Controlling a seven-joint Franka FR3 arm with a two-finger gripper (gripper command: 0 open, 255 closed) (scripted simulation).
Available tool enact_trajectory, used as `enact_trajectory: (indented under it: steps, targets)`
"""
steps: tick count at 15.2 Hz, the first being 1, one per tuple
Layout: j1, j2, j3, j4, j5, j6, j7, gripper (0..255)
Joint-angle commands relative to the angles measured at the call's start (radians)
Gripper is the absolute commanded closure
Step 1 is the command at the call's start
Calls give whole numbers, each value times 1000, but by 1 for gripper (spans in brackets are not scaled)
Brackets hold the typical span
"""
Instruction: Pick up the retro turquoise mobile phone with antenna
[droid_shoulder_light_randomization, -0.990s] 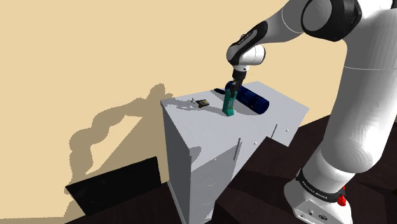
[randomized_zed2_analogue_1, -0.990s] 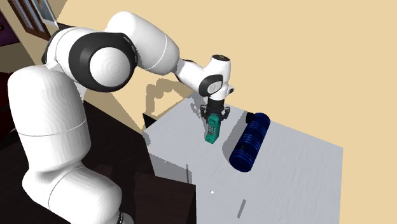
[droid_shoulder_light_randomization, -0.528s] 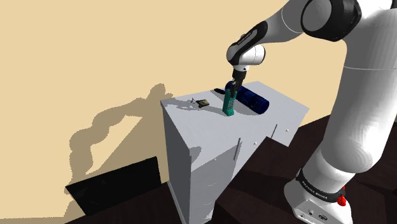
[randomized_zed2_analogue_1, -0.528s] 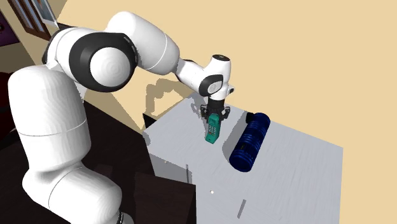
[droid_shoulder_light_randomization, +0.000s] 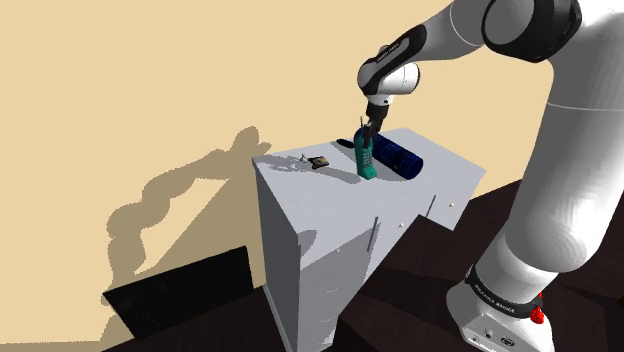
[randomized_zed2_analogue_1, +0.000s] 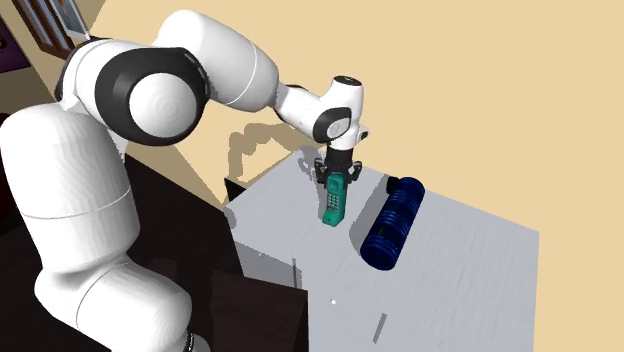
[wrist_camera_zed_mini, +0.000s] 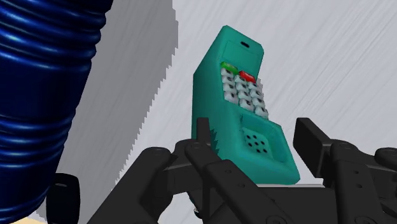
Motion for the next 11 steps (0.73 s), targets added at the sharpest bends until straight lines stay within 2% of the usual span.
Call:
enact_trajectory:
  steps: [1,11]
  targets:
    - [2,-16,-3,9,-10,-24,6,255]
    - [8,-71,-11,57,-42,-120,31,255]
